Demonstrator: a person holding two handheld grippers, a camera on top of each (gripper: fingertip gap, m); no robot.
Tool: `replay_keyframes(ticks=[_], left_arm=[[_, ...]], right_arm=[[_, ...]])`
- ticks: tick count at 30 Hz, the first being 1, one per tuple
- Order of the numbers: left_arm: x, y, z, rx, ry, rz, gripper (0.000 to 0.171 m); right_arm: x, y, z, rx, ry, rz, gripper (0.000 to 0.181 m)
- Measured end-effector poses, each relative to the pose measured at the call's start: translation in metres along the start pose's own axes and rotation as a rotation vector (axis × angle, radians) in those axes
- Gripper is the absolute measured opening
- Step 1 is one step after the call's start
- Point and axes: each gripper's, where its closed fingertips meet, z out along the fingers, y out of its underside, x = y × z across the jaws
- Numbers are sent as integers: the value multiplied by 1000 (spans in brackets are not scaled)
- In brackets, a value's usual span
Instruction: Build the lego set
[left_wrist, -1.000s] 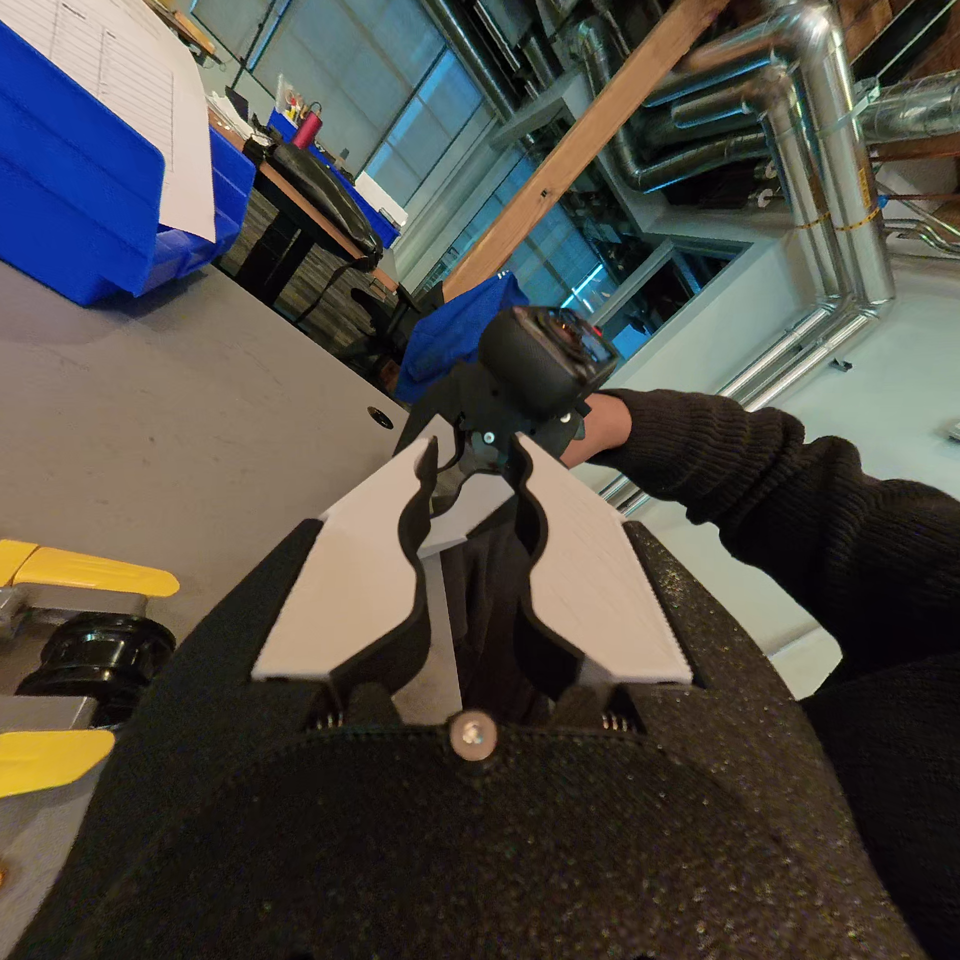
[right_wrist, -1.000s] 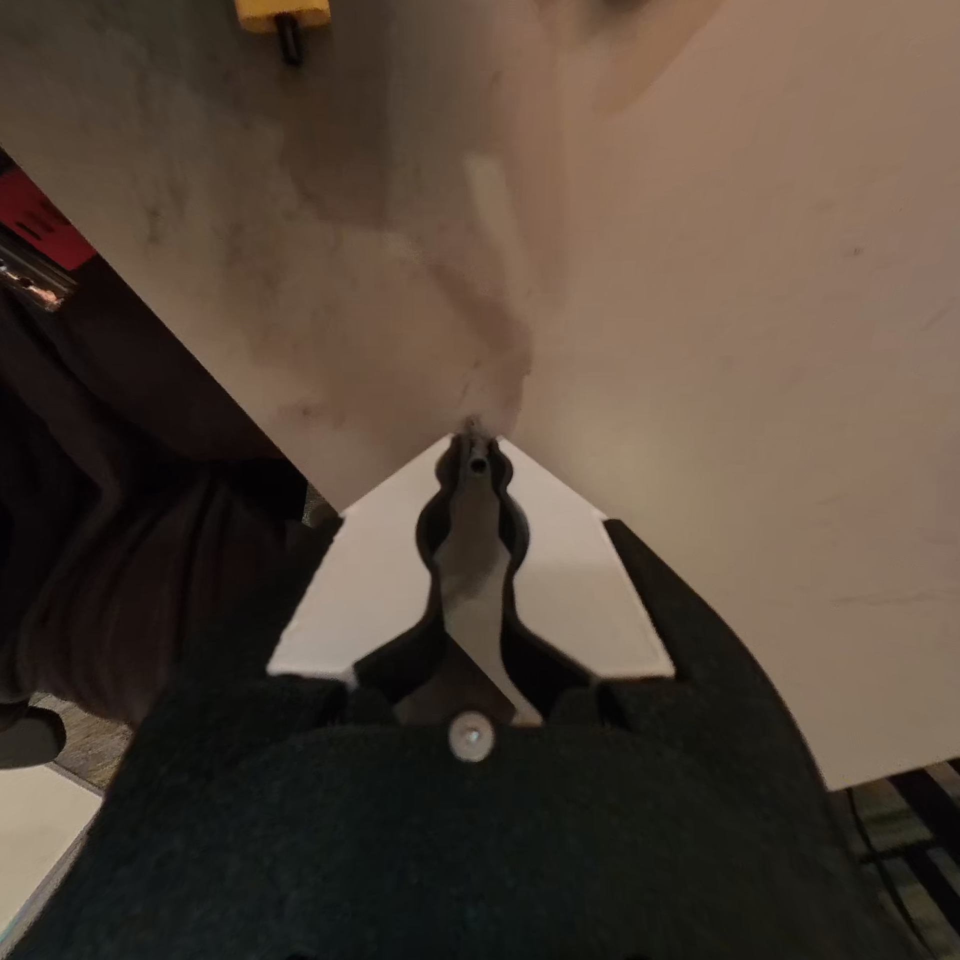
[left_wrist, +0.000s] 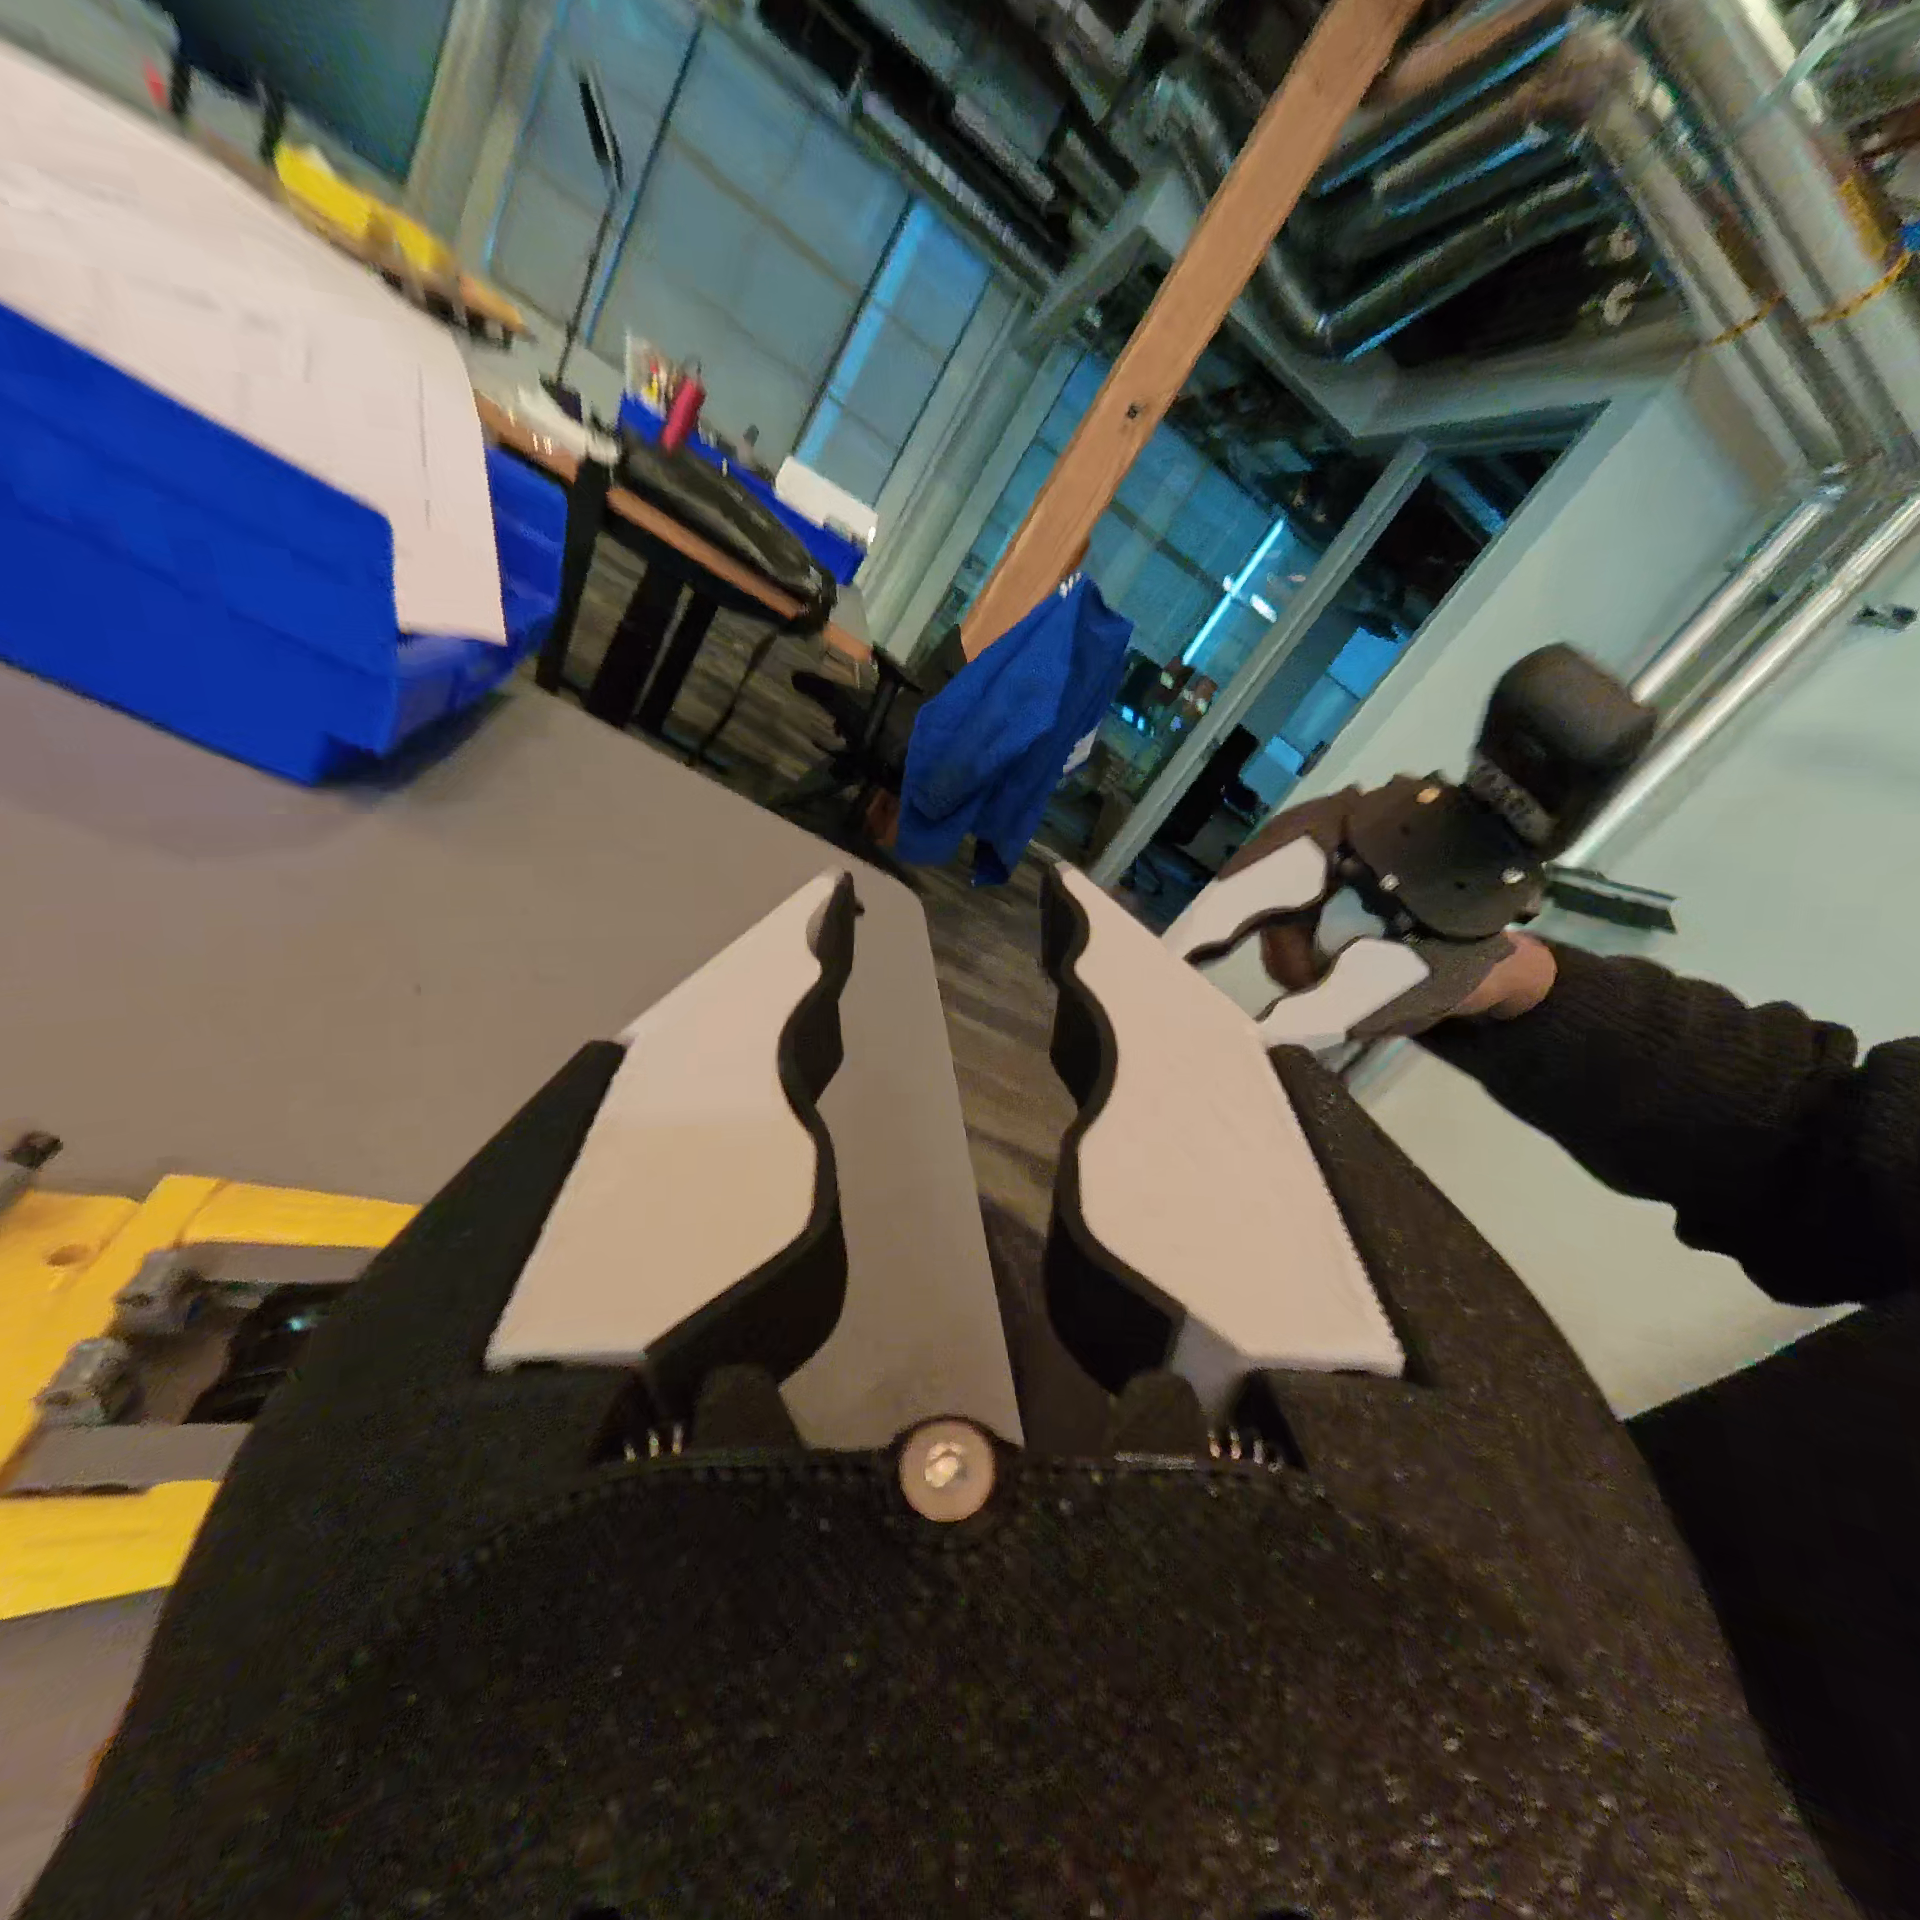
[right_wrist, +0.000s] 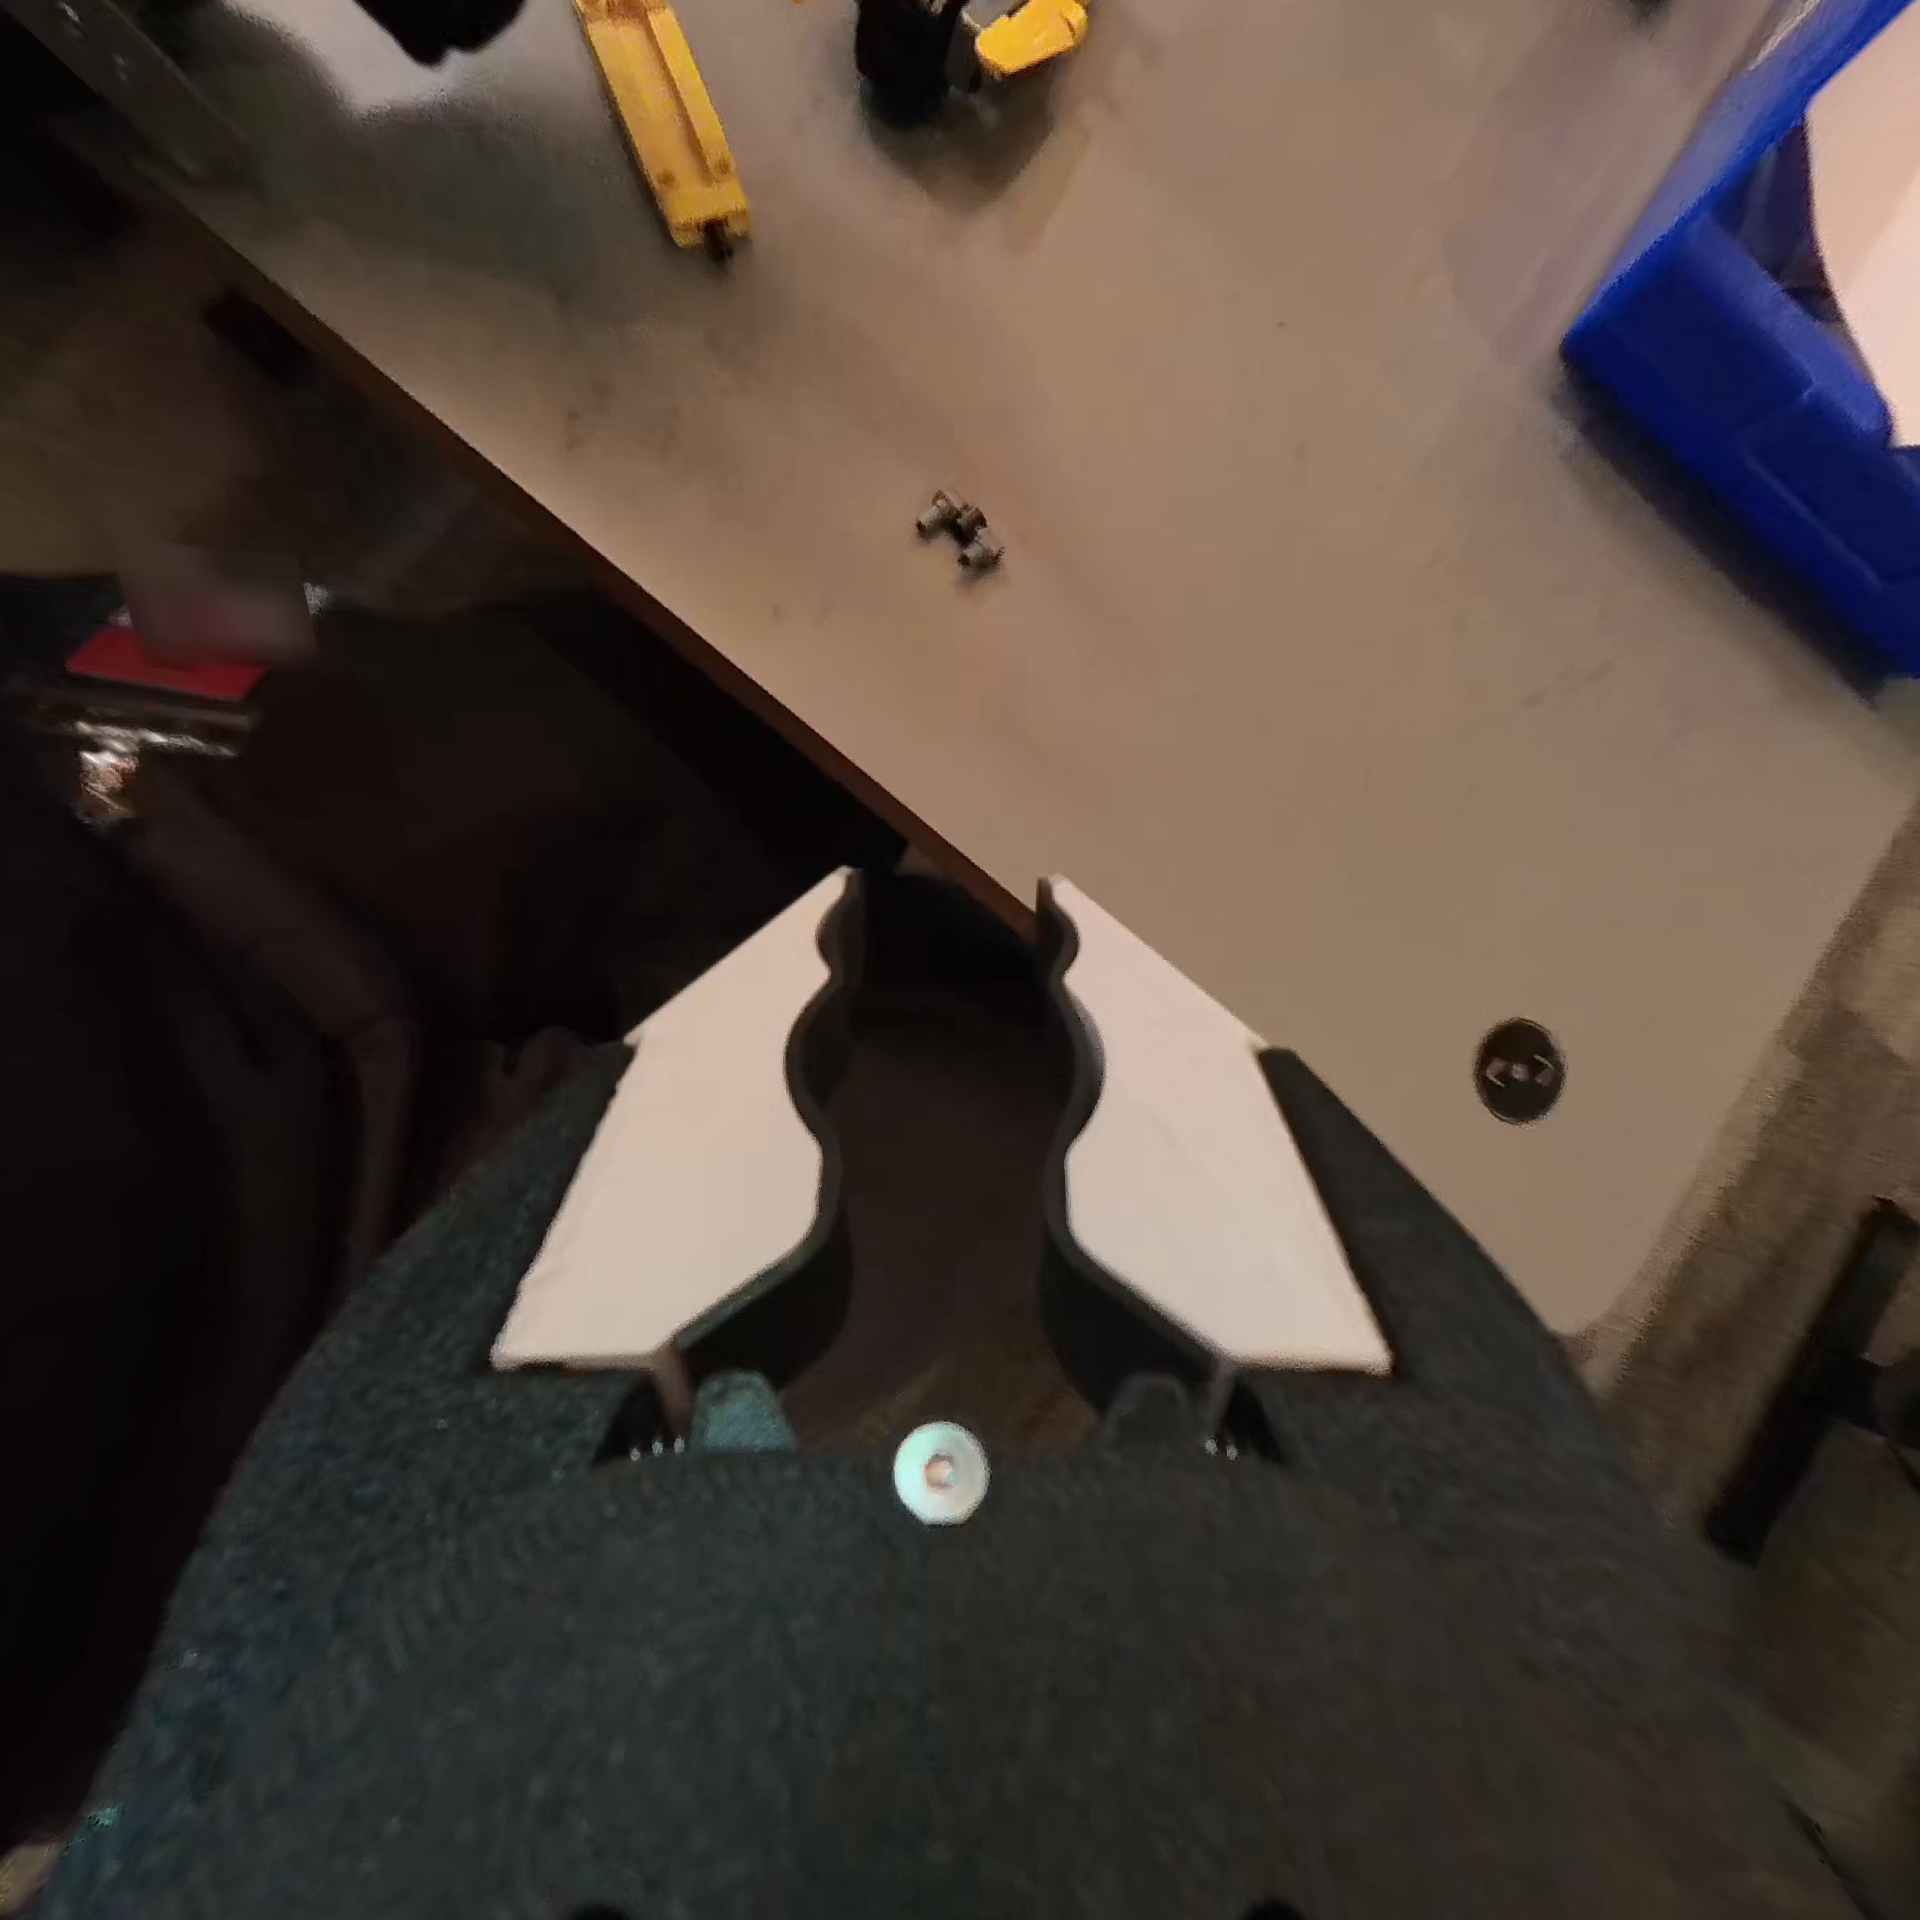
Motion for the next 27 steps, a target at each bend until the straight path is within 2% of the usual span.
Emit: replay_keyframes(ticks=[5, 10, 14, 18, 23, 27], left_arm=[[-5, -27, -22, 131, -68, 65, 29], [-13, -27, -31, 148, -122, 50, 32], [-10, -35, -45, 211, -116, 64, 35], [9, -21, -41, 155, 0, 81, 51], [2, -10, -33, 64, -120, 304, 52], [9, -4, -30, 39, -113, 402, 52]], right_arm=[[3, -15, 33, 108, -106, 114, 32], [12, -31, 54, 138, -166, 157, 34], [15, -42, 55, 181, -176, 177, 35], [9, -47, 50, 255, -147, 189, 35], [-1, -33, 68, 245, -117, 220, 36], [-10, -36, 92, 273, -148, 264, 43]])
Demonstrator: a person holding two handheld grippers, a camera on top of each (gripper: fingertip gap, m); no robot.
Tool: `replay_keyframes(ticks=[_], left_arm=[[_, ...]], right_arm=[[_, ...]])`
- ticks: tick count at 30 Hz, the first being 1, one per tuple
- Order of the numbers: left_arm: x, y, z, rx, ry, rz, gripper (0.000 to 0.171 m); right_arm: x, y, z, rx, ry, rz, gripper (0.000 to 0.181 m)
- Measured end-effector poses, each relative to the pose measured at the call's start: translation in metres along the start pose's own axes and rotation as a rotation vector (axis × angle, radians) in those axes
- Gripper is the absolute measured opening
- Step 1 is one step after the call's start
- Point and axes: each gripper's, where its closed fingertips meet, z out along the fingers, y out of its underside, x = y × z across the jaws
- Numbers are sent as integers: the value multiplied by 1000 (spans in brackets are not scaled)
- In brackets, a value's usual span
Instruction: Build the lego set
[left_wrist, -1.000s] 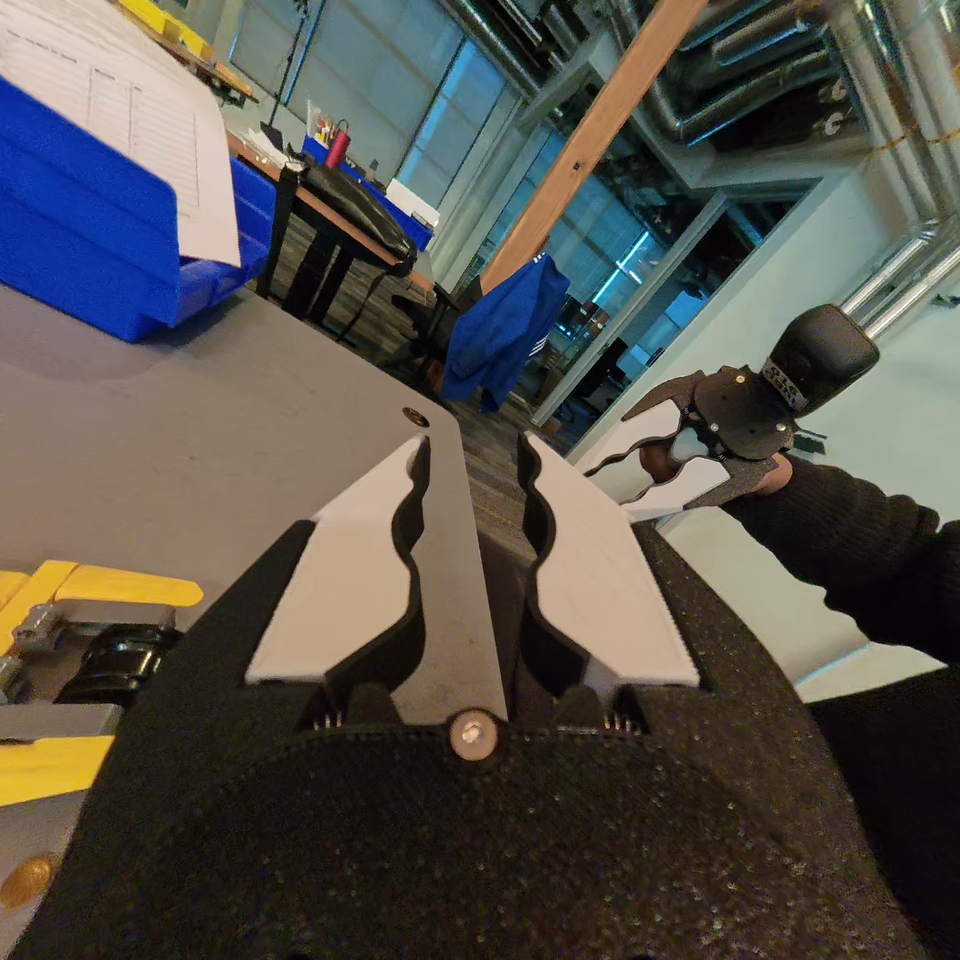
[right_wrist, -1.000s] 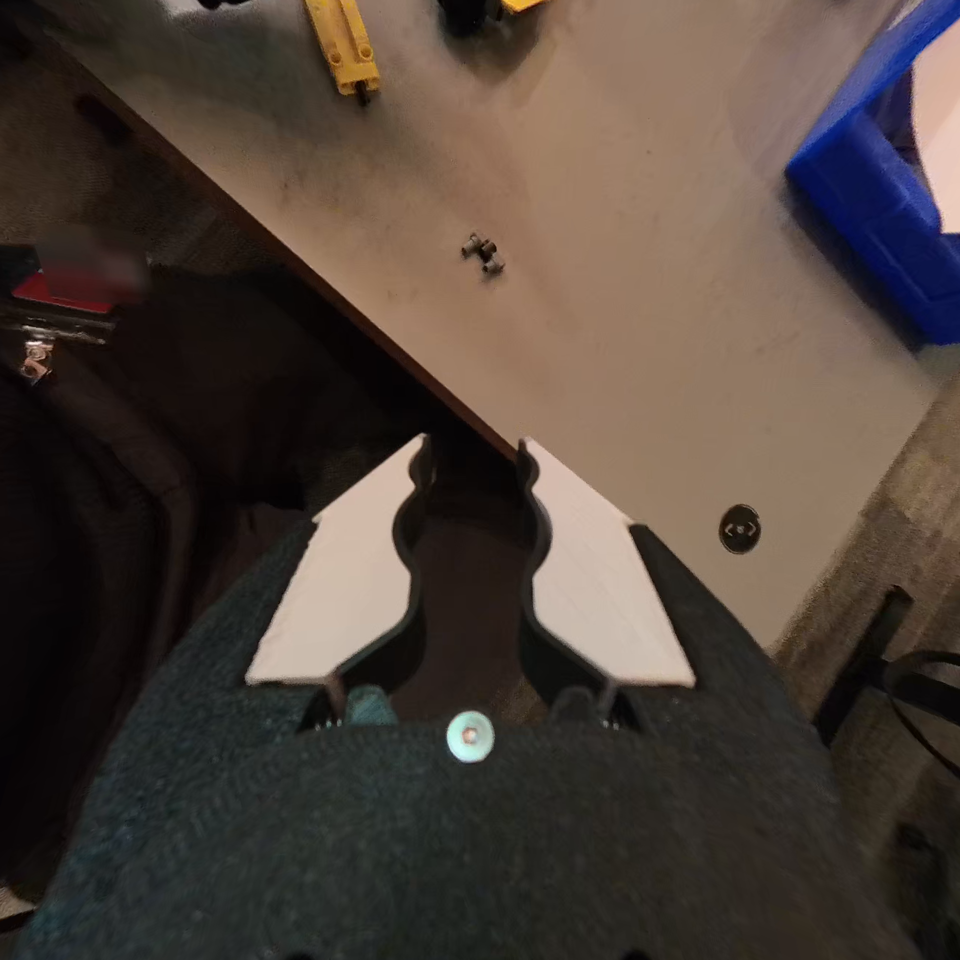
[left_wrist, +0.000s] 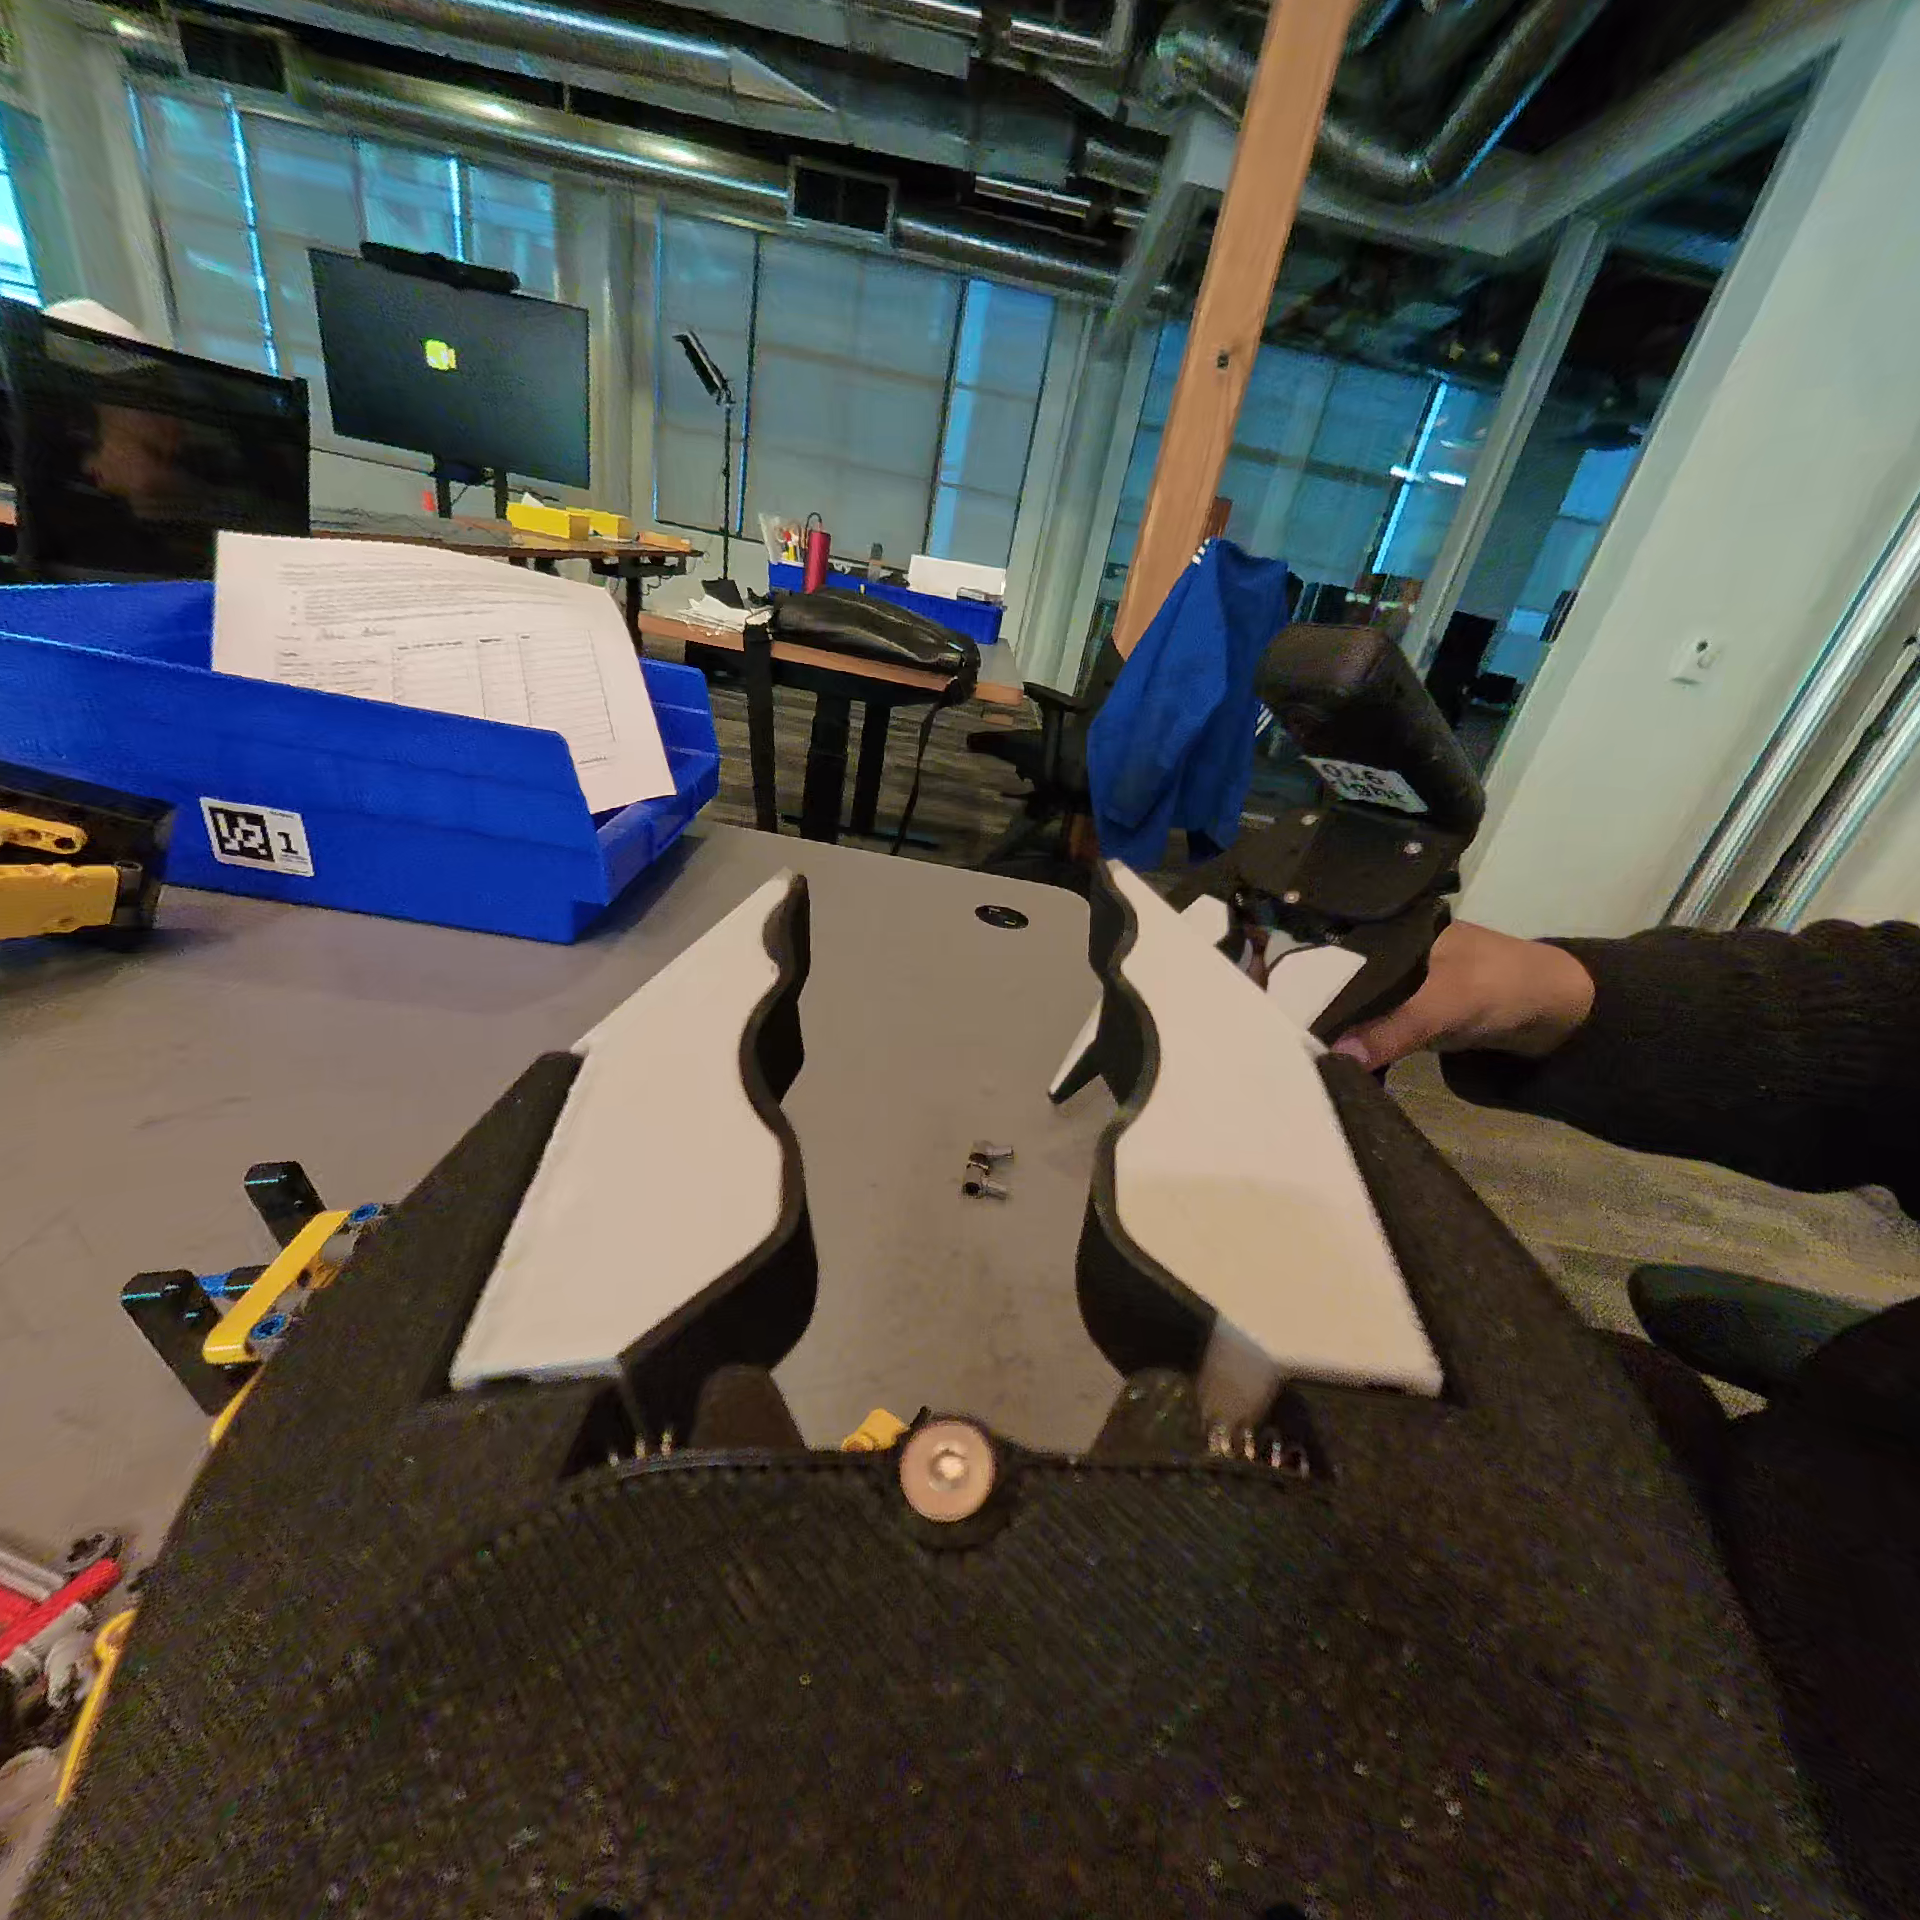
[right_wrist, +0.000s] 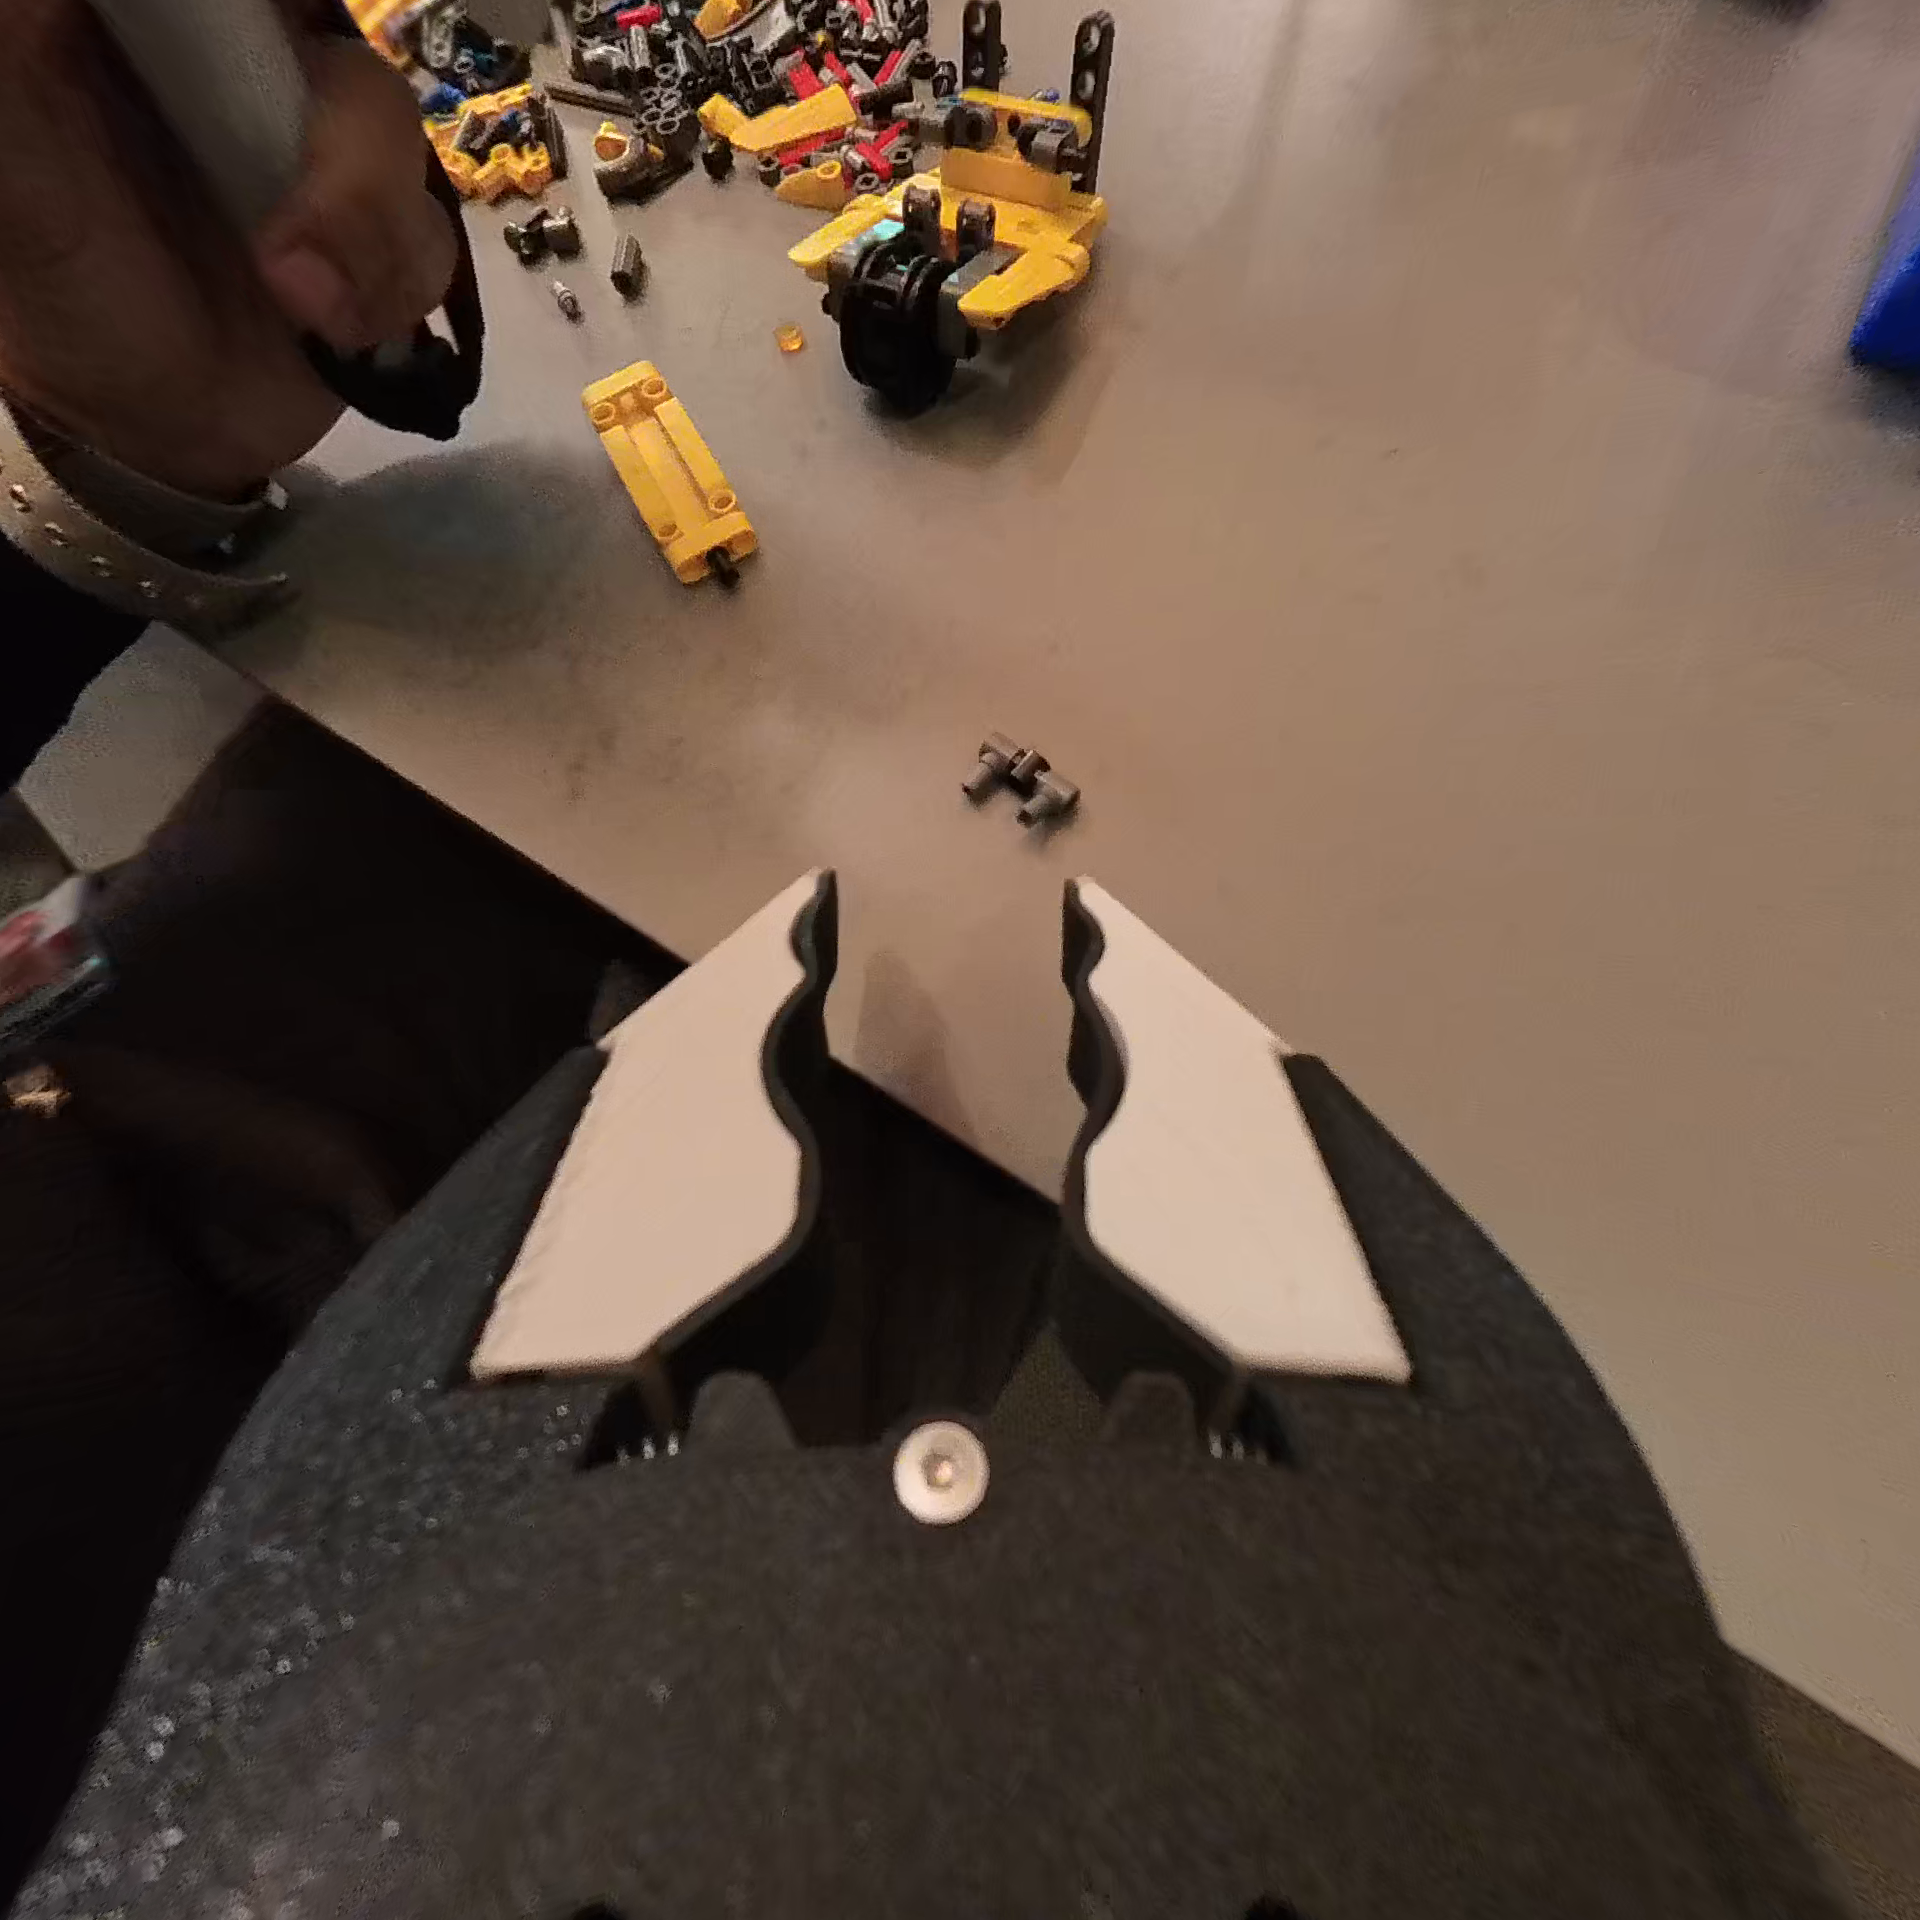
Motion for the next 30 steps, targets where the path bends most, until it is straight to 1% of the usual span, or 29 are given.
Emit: replay_keyframes(ticks=[5, 8, 9, 10, 12, 15, 19, 24, 30], left_arm=[[-6, 9, -5, -25, -38, -1, 52], [-12, 8, -12, -3, -60, -51, 51], [-14, 5, -15, 10, -70, -69, 51], [-14, 2, -18, 32, -74, -86, 51], [-18, -5, -26, 81, -87, -129, 51], [-26, -11, -34, 126, -135, -142, 51], [-25, -12, -31, 133, -107, -152, 50], [-22, -14, -31, 133, -94, -151, 50], [-32, -21, -49, 165, -190, -97, 49]], right_arm=[[10, -7, 18, 9, 40, 22, 51], [15, -4, 30, -41, 46, -14, 50], [19, -5, 33, -46, 67, -60, 38], [21, -5, 35, -53, 72, -127, 21], [22, -7, 37, -46, 69, -257, 0], [24, -10, 41, -27, 54, -346, 0], [31, -18, 50, -62, 26, -306, 0], [37, -23, 55, -47, 32, -246, 0], [37, -23, 54, -17, 52, -227, 0]])
